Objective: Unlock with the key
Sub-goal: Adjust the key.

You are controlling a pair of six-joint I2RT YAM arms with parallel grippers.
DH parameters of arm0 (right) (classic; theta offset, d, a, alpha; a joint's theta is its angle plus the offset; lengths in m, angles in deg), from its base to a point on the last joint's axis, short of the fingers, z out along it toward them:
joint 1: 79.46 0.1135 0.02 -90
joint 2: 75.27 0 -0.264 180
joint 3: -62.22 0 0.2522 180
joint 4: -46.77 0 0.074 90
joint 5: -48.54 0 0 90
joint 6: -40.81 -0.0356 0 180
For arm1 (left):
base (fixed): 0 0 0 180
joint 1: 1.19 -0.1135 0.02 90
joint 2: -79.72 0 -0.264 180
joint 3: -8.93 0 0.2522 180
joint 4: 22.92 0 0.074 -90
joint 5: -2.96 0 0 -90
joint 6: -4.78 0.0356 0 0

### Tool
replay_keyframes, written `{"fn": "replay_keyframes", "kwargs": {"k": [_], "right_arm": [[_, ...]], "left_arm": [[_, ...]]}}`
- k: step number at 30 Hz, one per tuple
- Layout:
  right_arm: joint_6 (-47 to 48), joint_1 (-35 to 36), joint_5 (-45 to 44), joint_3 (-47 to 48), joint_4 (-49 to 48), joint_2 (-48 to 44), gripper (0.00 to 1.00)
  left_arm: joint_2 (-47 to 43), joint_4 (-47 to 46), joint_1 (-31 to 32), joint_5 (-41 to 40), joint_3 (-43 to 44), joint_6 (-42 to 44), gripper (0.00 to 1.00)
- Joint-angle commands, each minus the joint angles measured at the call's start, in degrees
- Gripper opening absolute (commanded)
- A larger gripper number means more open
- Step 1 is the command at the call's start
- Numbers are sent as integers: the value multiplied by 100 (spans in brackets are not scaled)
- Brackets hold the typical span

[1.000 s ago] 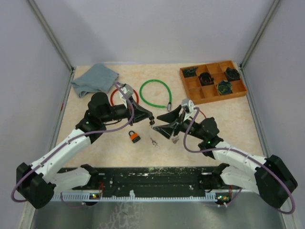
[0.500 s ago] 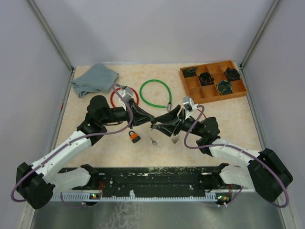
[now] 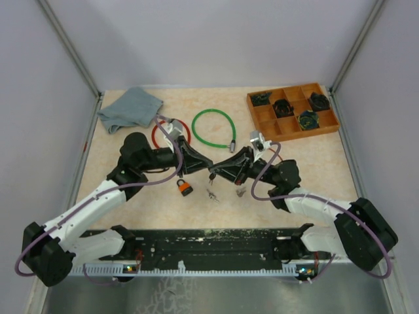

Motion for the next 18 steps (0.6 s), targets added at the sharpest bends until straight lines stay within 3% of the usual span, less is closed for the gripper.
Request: {"fn": "replay_keyframes", "kwargs": {"k": [1, 4, 7, 9, 15, 17, 18], "right_arm": [[-119, -117, 48, 104, -362, 21, 0], [5, -126, -43, 37, 17, -33, 0], [144, -117, -171, -31, 441, -76, 0], [242, -117, -287, -91, 704, -98, 0], [571, -123, -541, -230, 1436, -151, 0], [711, -114, -654, -248, 1785, -189, 0], [789, -113, -695, -248, 1924, -213, 0]], "left_arm": [[-151, 273, 29, -650, -47, -120, 19], [-207, 1277, 30, -1862, 98, -227, 40], [-108, 2443, 32, -2923, 361, -501, 68], [26, 3056, 29, -3244, 516, -582, 75], [384, 4359, 29, -4099, 689, -1168, 84], [545, 4688, 29, -4302, 737, -1289, 98], [658, 4876, 28, -4429, 781, -1371, 100]]}}
